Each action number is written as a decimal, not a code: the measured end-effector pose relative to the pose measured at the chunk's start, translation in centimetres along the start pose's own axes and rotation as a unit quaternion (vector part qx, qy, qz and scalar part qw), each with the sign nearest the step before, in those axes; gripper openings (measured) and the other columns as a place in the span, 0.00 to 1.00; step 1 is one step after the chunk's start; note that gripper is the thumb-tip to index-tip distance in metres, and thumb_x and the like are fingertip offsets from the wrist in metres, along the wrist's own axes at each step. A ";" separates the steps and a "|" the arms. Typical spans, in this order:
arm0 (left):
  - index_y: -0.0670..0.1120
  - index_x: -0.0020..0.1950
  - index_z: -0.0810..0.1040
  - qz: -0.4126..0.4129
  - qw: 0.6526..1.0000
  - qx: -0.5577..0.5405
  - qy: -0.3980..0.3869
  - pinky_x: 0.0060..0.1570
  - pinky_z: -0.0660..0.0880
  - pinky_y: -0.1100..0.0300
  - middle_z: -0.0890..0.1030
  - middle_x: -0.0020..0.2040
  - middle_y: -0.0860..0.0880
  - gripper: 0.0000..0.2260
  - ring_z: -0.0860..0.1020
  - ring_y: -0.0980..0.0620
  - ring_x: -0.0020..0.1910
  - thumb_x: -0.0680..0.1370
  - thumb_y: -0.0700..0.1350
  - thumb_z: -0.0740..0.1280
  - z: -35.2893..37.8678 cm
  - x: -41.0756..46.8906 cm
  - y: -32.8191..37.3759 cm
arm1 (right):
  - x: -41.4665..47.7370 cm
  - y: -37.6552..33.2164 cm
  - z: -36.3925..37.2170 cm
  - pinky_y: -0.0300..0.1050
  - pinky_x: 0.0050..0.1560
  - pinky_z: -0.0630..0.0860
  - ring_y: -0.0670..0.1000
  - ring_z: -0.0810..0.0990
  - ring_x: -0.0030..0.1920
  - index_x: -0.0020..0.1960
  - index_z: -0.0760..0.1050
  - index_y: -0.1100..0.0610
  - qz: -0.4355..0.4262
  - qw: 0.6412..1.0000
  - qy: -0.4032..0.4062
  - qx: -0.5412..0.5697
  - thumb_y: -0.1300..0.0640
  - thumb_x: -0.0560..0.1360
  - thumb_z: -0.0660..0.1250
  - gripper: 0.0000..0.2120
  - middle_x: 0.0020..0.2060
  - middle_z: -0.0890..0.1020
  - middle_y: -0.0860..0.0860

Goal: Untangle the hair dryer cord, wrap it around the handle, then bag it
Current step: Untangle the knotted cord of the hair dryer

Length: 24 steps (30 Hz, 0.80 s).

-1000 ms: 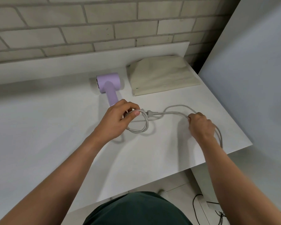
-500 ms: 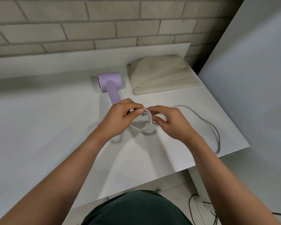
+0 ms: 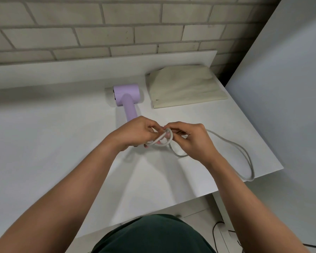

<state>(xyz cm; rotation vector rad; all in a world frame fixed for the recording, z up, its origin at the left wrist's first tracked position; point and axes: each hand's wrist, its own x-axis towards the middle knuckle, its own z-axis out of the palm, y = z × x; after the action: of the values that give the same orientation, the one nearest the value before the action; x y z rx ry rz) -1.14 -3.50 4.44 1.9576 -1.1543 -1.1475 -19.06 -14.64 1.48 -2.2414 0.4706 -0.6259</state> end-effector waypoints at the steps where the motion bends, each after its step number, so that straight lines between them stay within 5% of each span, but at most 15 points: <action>1: 0.53 0.53 0.84 -0.008 1.000 0.003 0.005 0.28 0.62 0.62 0.86 0.42 0.49 0.05 0.76 0.54 0.32 0.79 0.48 0.70 0.1 0.1 0.0 | 0.1 0.0 0.0 0.37 0.53 0.80 0.41 0.86 0.47 0.56 0.85 0.55 0.008 1.000 0.004 -0.003 0.61 0.79 0.73 0.07 0.47 0.88 0.44; 6: 0.52 0.48 0.83 0.100 0.970 0.070 0.209 0.41 0.71 0.63 0.83 0.46 0.56 0.12 0.79 0.60 0.46 0.81 0.58 0.66 0.3 -0.8 0.8 | 0.9 0.1 -0.4 0.44 0.50 0.81 0.47 0.86 0.41 0.53 0.84 0.52 0.066 0.998 0.004 -0.020 0.60 0.79 0.70 0.06 0.39 0.87 0.45; 10: 0.56 0.45 0.79 0.169 0.961 0.111 0.189 0.43 0.77 0.56 0.79 0.42 0.57 0.18 0.78 0.58 0.43 0.70 0.69 0.70 1.3 -2.3 2.0 | 1.5 -0.5 -0.7 0.32 0.43 0.74 0.43 0.80 0.35 0.53 0.84 0.54 0.071 0.997 0.017 -0.040 0.55 0.73 0.66 0.12 0.31 0.81 0.38; 15: 0.50 0.48 0.84 0.183 0.949 0.137 0.220 0.47 0.78 0.51 0.83 0.42 0.56 0.05 0.80 0.56 0.42 0.80 0.49 0.69 0.4 -1.8 2.4 | 1.9 0.0 -0.7 0.33 0.47 0.76 0.43 0.82 0.43 0.44 0.83 0.52 0.094 0.994 0.063 -0.001 0.50 0.74 0.78 0.06 0.45 0.83 0.45; 18: 0.49 0.50 0.81 0.173 0.949 0.089 0.248 0.46 0.79 0.54 0.84 0.42 0.56 0.04 0.84 0.55 0.41 0.81 0.43 0.67 0.4 -2.2 2.5 | 1.8 0.0 -1.2 0.39 0.45 0.77 0.45 0.83 0.39 0.41 0.80 0.55 0.166 0.982 0.026 0.084 0.52 0.73 0.79 0.10 0.40 0.87 0.46; 21: 0.48 0.51 0.75 0.168 0.947 0.068 0.264 0.45 0.79 0.50 0.82 0.44 0.53 0.06 0.84 0.55 0.39 0.82 0.37 0.64 0.2 -2.0 2.2 | 1.3 0.1 -1.1 0.50 0.42 0.78 0.59 0.82 0.36 0.41 0.77 0.59 0.199 0.966 -0.016 0.162 0.56 0.74 0.79 0.11 0.37 0.86 0.58; 24: 0.51 0.63 0.72 0.146 0.953 0.172 0.203 0.48 0.78 0.47 0.77 0.55 0.51 0.16 0.80 0.50 0.51 0.79 0.34 0.64 -0.1 -1.2 2.1 | 0.9 0.0 -0.6 0.57 0.43 0.80 0.66 0.82 0.40 0.40 0.76 0.57 0.184 0.972 -0.026 0.145 0.59 0.74 0.77 0.10 0.37 0.86 0.57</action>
<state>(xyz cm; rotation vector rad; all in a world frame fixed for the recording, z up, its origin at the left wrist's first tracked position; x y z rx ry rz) -2.14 -3.38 6.64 2.0525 -1.4170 -0.3812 -18.62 -15.44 2.13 -1.8286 0.7002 -0.4101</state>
